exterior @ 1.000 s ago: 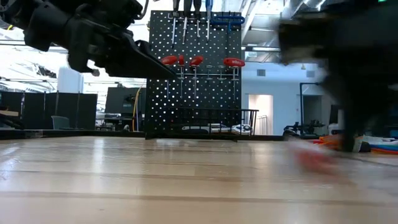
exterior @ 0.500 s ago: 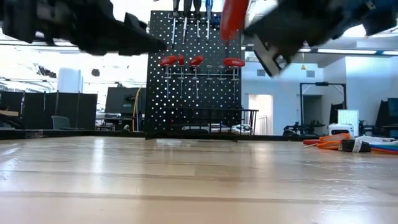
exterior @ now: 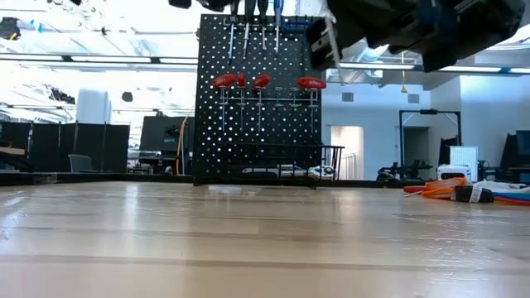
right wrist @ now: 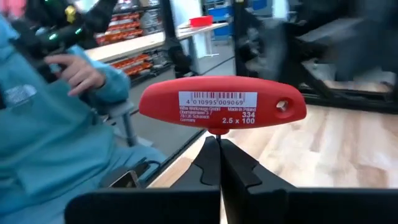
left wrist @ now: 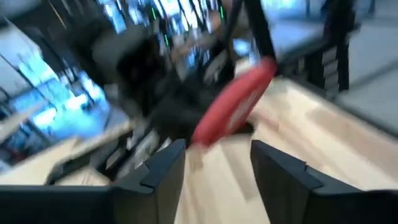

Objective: Hang tools onto peg board
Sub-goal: Hang the red allen wrench on the pegboard

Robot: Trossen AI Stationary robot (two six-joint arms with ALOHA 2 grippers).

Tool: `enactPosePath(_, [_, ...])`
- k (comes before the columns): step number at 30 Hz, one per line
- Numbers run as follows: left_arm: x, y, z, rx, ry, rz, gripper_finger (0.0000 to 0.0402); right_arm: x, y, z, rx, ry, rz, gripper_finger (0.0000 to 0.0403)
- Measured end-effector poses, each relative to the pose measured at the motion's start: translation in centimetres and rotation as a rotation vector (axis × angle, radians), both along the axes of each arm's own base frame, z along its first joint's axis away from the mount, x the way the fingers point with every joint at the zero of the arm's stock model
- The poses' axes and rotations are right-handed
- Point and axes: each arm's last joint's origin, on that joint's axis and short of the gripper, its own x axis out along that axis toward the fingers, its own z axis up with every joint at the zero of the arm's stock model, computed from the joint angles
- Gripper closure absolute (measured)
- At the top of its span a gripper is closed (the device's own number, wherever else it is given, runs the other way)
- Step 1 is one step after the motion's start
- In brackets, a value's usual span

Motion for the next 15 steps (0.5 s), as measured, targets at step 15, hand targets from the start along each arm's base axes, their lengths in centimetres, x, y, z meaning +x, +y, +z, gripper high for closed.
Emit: enactPosePath(15, [2.3, -0.4, -0.5, -0.029, 0.008, -0.056, 0.0189, 0.0, -0.2, -0.1, -0.034, -0.015, 0.019, 0.0403])
